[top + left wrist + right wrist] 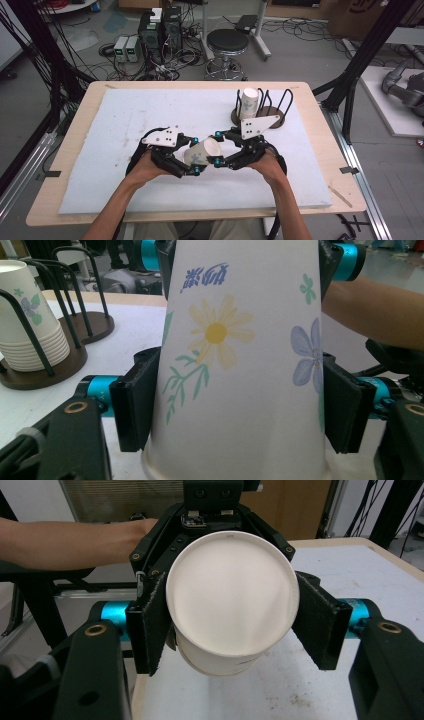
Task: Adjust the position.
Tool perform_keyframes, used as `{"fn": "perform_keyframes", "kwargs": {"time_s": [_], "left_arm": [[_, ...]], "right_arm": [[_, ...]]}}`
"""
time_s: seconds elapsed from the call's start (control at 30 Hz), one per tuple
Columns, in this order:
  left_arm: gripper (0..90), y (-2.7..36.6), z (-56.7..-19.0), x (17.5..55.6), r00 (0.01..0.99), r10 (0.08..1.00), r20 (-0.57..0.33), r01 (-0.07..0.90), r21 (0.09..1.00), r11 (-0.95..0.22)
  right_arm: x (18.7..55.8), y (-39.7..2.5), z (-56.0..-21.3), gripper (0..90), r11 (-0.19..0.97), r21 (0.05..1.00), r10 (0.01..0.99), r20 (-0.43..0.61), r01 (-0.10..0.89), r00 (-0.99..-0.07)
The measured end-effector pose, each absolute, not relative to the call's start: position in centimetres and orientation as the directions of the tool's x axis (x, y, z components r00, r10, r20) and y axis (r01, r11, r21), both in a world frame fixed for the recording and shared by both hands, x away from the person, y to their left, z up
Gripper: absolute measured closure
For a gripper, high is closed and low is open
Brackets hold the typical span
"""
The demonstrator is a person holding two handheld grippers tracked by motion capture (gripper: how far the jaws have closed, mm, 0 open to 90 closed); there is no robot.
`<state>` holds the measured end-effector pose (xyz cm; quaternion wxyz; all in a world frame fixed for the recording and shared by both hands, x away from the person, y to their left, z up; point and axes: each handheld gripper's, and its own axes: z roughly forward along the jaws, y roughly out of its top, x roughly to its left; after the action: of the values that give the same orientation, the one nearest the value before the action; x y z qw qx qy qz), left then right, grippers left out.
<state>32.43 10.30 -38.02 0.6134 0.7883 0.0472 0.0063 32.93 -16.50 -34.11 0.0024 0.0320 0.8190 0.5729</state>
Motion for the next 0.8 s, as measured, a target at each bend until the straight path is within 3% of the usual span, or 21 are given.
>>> {"fn": "perform_keyframes", "kwargs": {"time_s": [0.3, 0.37, 0.47, 0.7, 0.8], "left_arm": [[29.7, 10.4, -38.0, 32.4, 0.996, 0.087, -0.037, 0.058, 0.967, -0.249], [29.7, 10.5, -38.0, 32.3, 0.995, 0.090, -0.039, 0.060, 0.967, -0.249], [29.6, 10.8, -38.1, 32.3, 0.994, 0.098, -0.040, 0.064, 0.965, -0.256], [29.6, 11.1, -37.9, 32.0, 0.994, 0.097, -0.040, 0.067, 0.955, -0.290], [29.6, 11.5, -37.4, 31.8, 0.995, 0.101, -0.015, 0.053, 0.921, -0.386]], "right_arm": [[32.9, -16.5, -34.2, 35.7, 0.343, 0.938, 0.055, 0.025, 0.042, -0.998], [32.8, -16.4, -34.2, 20.8, 0.327, 0.943, 0.068, 0.037, 0.057, -0.997], [32.9, -16.7, -34.2, 15.4, 0.307, 0.949, 0.099, 0.050, 0.078, -0.994], [32.8, -16.9, -34.1, 15.5, 0.332, 0.940, 0.112, 0.041, 0.076, -0.993], [32.4, -17.0, -33.7, 15.5, 0.386, 0.920, 0.126, 0.011, 0.059, -0.992]]}}
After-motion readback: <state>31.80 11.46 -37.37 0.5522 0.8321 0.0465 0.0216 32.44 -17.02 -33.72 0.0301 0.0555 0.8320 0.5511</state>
